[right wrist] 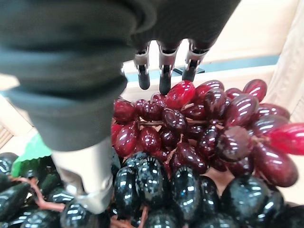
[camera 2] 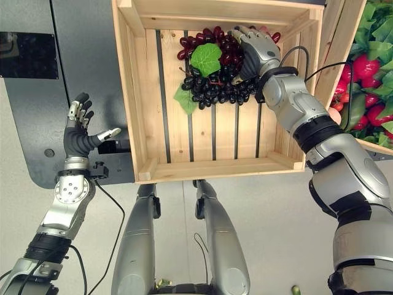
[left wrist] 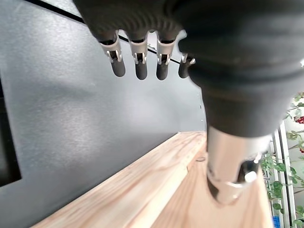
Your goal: Pick up the fruits from the basket on one side to the basket on the other side
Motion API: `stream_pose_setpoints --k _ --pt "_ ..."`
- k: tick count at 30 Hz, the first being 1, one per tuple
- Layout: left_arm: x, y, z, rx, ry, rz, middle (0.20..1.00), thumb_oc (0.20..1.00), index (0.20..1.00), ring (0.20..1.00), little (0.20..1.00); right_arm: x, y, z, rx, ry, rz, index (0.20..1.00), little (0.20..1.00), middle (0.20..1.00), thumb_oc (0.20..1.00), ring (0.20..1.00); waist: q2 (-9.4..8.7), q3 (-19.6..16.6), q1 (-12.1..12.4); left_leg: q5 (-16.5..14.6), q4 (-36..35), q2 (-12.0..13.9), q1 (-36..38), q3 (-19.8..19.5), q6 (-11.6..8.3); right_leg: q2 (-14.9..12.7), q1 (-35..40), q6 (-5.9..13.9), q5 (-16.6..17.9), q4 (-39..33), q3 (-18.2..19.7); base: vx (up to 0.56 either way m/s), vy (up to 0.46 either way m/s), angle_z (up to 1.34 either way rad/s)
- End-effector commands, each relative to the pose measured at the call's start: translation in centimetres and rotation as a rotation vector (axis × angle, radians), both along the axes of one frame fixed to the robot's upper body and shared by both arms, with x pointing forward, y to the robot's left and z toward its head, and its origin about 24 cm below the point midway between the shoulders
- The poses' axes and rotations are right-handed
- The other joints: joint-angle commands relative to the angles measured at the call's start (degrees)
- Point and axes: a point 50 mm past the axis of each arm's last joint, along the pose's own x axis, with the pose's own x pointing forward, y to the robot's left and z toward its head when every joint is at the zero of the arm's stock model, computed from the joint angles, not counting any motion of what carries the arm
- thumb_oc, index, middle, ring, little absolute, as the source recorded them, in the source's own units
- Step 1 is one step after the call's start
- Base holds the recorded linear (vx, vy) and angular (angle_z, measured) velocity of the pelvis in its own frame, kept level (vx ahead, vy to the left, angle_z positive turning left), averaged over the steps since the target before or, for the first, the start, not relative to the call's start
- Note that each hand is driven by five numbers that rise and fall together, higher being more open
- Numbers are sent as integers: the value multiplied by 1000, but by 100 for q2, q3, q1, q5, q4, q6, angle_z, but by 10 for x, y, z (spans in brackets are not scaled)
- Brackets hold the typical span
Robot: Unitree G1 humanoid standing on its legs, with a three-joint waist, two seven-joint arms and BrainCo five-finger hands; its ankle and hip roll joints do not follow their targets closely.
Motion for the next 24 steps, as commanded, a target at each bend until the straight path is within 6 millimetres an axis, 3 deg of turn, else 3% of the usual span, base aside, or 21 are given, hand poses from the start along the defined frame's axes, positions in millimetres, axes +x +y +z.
stream_pose_setpoints --k 1,24 --pt "-7 -5 20 5 -113 -24 1000 1000 1000 1000 1000 1 14 -1 8 43 56 1000 1000 1000 1000 1000 16 -59 -52 -138 164 171 59 -179 -145 -434 -157 810 -81 122 198 0 0 0" --pt "-2 -9 18 21 -92 -40 1000 1000 1000 1000 1000 0 42 -61 -61 253 147 1000 1000 1000 1000 1000 34 -59 -57 -191 159 146 10 -254 -147 -457 -220 805 -191 225 159 1 0 0"
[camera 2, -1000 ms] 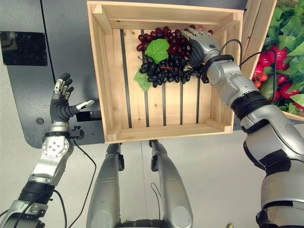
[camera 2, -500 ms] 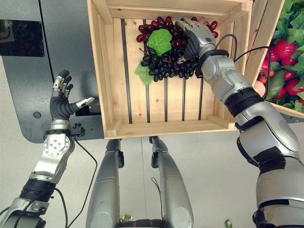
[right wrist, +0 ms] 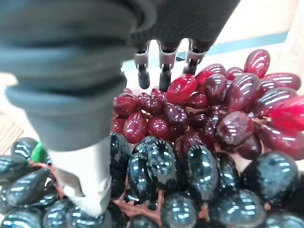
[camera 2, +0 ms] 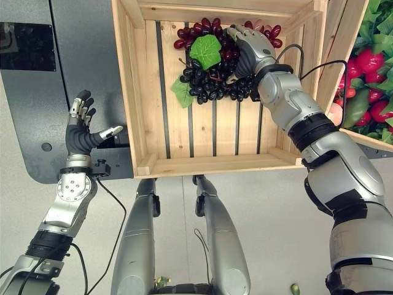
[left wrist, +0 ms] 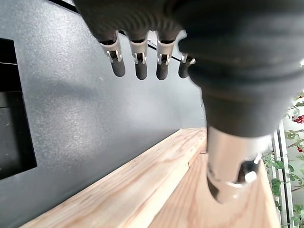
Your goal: Pick up the fruits from the basket on one side to the basket on the other side
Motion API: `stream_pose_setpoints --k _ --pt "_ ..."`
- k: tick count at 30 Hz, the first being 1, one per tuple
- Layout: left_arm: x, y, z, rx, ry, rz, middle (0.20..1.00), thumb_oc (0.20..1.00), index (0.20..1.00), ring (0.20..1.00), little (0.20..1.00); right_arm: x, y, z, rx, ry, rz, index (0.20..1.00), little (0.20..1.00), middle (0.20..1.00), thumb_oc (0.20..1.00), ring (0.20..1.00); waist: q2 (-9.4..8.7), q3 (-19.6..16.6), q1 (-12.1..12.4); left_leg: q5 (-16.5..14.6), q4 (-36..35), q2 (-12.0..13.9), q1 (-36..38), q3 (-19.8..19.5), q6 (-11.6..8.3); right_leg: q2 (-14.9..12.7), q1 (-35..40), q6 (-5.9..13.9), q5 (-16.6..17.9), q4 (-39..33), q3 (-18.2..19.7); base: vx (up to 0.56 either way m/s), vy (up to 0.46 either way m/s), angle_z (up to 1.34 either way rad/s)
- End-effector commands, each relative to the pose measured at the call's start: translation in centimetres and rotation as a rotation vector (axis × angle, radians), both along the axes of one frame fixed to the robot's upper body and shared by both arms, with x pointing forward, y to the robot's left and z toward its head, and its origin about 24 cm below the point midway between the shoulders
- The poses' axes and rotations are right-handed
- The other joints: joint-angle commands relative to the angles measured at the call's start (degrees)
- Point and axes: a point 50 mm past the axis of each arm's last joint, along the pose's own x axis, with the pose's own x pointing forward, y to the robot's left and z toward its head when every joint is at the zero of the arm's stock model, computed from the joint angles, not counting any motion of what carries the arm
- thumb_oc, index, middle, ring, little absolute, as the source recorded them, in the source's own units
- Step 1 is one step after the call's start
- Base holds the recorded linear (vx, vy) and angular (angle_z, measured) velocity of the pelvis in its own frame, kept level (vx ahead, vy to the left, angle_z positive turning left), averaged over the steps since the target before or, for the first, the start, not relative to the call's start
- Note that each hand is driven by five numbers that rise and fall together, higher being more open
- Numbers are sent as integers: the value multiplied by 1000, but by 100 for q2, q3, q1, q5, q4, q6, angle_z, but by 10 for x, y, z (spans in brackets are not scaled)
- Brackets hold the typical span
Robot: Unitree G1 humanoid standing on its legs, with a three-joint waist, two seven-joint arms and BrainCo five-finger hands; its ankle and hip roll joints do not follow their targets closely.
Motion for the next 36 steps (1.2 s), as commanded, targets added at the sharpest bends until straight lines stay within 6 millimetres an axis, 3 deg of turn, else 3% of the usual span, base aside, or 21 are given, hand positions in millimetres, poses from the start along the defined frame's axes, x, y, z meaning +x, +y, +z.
stream_pose_setpoints --k 1,7,13,20,26,36 --pt "-5 -6 14 20 -79 -30 1000 1000 1000 1000 1000 -2 35 -61 -77 216 138 1000 1000 1000 1000 1000 22 -54 -53 -312 195 163 125 -153 -112 -459 -41 814 -196 90 180 0 0 0" --pt "-4 -5 13 28 -73 -27 1000 1000 1000 1000 1000 -7 44 -69 -83 241 183 1000 1000 1000 1000 1000 4 -54 -74 -315 191 169 121 -158 -117 -473 -44 821 -201 84 173 0 0 0" --pt "-9 6 16 54 -81 22 1000 1000 1000 1000 1000 -32 54 -40 -80 111 309 1000 1000 1000 1000 1000 -149 -54 -196 -332 182 187 125 -165 -117 -459 -22 826 -216 78 166 0 0 0" --pt "-23 20 23 109 -103 65 1000 1000 1000 1000 1000 -81 19 -4 -127 -92 362 1000 1000 1000 1000 1000 -396 -54 -369 -300 182 197 66 -187 -104 -447 -74 846 -179 95 146 6 -16 5" --pt "-34 26 26 138 -121 80 1000 1000 1000 1000 1000 -117 -8 -7 -111 -110 375 1000 1000 1000 1000 1000 -516 -54 -487 -322 197 216 78 -189 -98 -440 -54 860 -195 112 148 13 -4 5" --pt "-45 31 24 166 -113 95 1000 1000 1000 1000 1000 -143 -32 -12 -53 -109 368 1000 1000 1000 1000 1000 -579 -54 -570 -415 291 211 87 -213 -97 -423 -9 874 -259 159 153 0 0 0"
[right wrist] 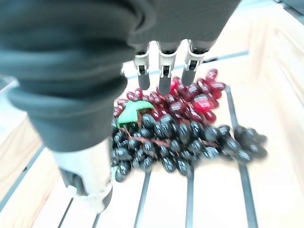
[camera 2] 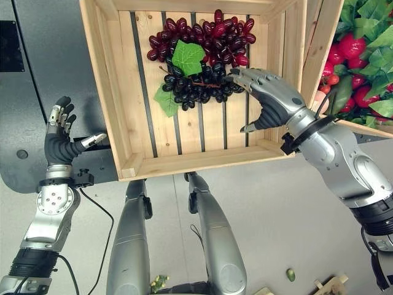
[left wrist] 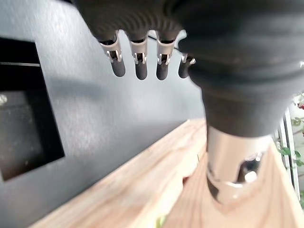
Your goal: Pick up the fruits from the basket on one side to the basket on the other side
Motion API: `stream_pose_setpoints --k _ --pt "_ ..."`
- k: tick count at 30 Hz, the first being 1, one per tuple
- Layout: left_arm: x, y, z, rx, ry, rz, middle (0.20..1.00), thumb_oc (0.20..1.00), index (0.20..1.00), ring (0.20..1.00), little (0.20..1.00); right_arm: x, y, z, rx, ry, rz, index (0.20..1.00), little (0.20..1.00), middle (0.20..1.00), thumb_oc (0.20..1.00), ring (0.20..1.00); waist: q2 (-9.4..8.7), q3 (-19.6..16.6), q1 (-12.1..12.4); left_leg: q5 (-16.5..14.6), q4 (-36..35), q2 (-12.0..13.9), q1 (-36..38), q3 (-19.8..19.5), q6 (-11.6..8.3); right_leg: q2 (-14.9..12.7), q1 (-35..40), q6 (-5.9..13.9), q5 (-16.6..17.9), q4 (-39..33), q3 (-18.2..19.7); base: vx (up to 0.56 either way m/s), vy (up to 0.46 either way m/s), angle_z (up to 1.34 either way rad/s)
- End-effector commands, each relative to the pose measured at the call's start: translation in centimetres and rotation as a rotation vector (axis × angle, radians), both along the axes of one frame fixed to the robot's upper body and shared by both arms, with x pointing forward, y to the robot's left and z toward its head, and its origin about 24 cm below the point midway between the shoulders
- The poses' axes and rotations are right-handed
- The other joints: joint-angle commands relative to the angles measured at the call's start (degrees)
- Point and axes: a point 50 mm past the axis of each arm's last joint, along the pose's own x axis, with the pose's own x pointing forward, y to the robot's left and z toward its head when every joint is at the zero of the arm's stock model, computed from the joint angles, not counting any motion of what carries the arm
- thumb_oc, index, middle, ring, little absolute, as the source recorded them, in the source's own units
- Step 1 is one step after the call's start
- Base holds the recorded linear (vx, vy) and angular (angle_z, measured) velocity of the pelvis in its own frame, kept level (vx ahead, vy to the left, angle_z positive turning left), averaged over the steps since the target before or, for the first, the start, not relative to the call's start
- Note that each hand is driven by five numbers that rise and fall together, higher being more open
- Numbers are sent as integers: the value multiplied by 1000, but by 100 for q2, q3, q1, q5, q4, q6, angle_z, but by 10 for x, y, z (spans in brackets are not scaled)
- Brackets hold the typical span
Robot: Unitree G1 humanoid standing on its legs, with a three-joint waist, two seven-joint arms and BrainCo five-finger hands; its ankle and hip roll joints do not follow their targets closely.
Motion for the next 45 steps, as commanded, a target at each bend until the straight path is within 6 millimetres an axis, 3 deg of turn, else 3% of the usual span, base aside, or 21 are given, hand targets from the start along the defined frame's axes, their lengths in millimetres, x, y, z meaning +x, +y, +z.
stream_pose_setpoints --k 1,9,15,24,33,45 --pt "-17 6 25 129 -111 22 1000 1000 1000 1000 1000 -19 8 26 51 -114 108 1000 1000 1000 1000 1000 -482 -27 98 -434 345 225 265 -67 -110 -426 131 859 -199 114 183 0 0 0" --pt "-18 5 24 129 -109 13 1000 1000 1000 1000 1000 -19 5 16 69 -78 98 1000 1000 1000 1000 1000 -432 -27 120 -474 348 216 257 -74 -114 -429 130 870 -235 130 164 0 0 0" --pt "-14 2 24 128 -109 8 1000 1000 1000 1000 1000 -1 9 14 86 -105 51 1000 1000 1000 1000 1000 -336 -27 189 -465 375 189 94 -85 -108 -437 -19 865 -208 138 142 0 0 0" --pt "-7 -4 29 120 -126 0 1000 1000 1000 1000 1000 23 30 35 86 -223 31 1000 1000 1000 1000 1000 -210 -27 290 -431 493 161 -306 -106 -83 -453 -369 845 -147 194 134 0 0 0" --pt "-6 -9 28 116 -121 -20 1000 1000 1000 1000 1000 40 37 40 86 -239 -10 1000 1000 1000 1000 1000 -12 -27 378 -476 580 96 -650 -137 -77 -489 -738 836 -211 347 112 10 -3 0" --pt "-5 -9 30 100 -134 -23 1000 1000 1000 1000 1000 44 46 45 139 -249 11 1000 1000 1000 1000 1000 137 -27 404 -459 559 67 -790 -133 -64 -515 -949 826 -242 437 166 3 -2 0"
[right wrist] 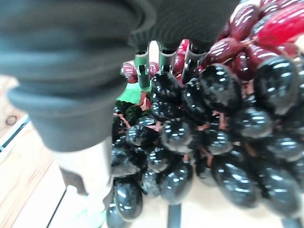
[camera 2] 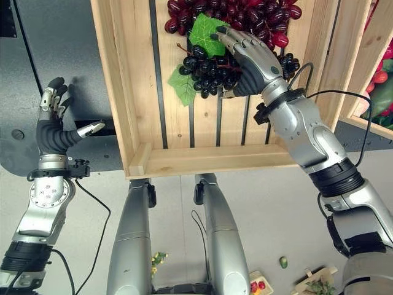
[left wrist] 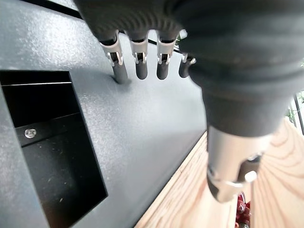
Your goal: Pick up the fruits from the basket on one side to the basket on the other side
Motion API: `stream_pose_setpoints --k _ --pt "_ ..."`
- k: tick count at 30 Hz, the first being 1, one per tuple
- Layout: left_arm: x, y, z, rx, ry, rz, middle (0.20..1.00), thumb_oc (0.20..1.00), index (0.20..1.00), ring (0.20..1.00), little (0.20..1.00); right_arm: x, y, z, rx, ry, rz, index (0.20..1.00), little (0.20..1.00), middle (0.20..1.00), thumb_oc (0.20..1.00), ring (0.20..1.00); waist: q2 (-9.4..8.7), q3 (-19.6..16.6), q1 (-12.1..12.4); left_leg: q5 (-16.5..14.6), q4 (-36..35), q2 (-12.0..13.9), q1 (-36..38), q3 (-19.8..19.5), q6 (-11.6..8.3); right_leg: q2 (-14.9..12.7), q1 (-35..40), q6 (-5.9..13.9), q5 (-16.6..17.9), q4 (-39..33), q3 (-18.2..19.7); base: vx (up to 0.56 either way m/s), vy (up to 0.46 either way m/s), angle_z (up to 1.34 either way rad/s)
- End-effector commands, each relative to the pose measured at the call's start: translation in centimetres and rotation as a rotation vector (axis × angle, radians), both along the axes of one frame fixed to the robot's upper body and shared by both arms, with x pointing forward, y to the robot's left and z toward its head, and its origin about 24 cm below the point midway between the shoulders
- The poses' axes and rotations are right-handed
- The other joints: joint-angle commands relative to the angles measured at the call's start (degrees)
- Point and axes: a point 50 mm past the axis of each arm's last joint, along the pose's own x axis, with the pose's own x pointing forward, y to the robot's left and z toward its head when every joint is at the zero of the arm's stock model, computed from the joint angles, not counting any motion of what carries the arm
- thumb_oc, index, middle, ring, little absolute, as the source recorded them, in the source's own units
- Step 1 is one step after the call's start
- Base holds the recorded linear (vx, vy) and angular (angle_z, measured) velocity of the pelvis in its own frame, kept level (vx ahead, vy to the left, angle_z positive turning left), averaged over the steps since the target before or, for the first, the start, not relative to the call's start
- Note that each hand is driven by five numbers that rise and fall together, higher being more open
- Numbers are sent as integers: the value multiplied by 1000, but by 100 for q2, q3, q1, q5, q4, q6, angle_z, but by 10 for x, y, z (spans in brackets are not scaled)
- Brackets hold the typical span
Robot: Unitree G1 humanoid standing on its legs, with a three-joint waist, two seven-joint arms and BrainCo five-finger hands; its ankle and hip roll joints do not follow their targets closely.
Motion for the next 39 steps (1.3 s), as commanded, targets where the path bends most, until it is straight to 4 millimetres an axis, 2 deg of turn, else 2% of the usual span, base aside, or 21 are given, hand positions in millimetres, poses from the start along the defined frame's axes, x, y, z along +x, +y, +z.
stream_pose_setpoints --k 1,3,13,20,27,32,39 --pt "-8 -4 2 4 -32 -11 1000 1000 1000 1000 1000 -6 3 10 11 -69 17 1000 1000 1000 1000 1000 118 -38 -38 -517 386 180 173 -110 -91 -402 115 794 -139 35 141 0 0 0" --pt "-8 -4 2 2 -34 -11 1000 1000 1000 1000 1000 -6 3 9 18 -63 19 1000 1000 1000 1000 1000 119 -38 -48 -511 380 178 163 -103 -91 -404 97 794 -132 32 144 0 0 0" --pt "-5 -5 2 -8 -34 -17 1000 1000 1000 1000 1000 3 2 -22 62 99 31 1000 1000 1000 1000 1000 114 -38 -66 -531 423 173 147 -112 -92 -421 88 793 -134 60 133 0 0 0" --pt "-5 -2 1 -10 -29 -4 1000 1000 1000 1000 1000 0 2 -28 88 133 58 1000 1000 1000 1000 1000 65 -38 -106 -539 448 172 158 -101 -101 -419 113 792 -119 54 133 0 0 0" --pt "-7 1 4 13 -31 1 1000 1000 1000 1000 1000 -10 3 -43 3 225 89 1000 1000 1000 1000 1000 -14 -38 -145 -546 457 180 179 -88 -117 -414 152 795 -121 33 126 0 0 0" --pt "-8 2 4 24 -23 -5 1000 1000 1000 1000 1000 -12 4 -46 -37 257 98 1000 1000 1000 1000 1000 -18 -38 -140 -530 440 187 182 -99 -128 -410 163 795 -124 27 117 0 0 0" --pt "-8 1 3 28 -20 -6 1000 1000 1000 1000 1000 -12 6 -42 -20 247 113 1000 1000 1000 1000 1000 -23 -38 -135 -513 423 189 175 -106 -129 -409 151 798 -114 14 104 0 0 0"
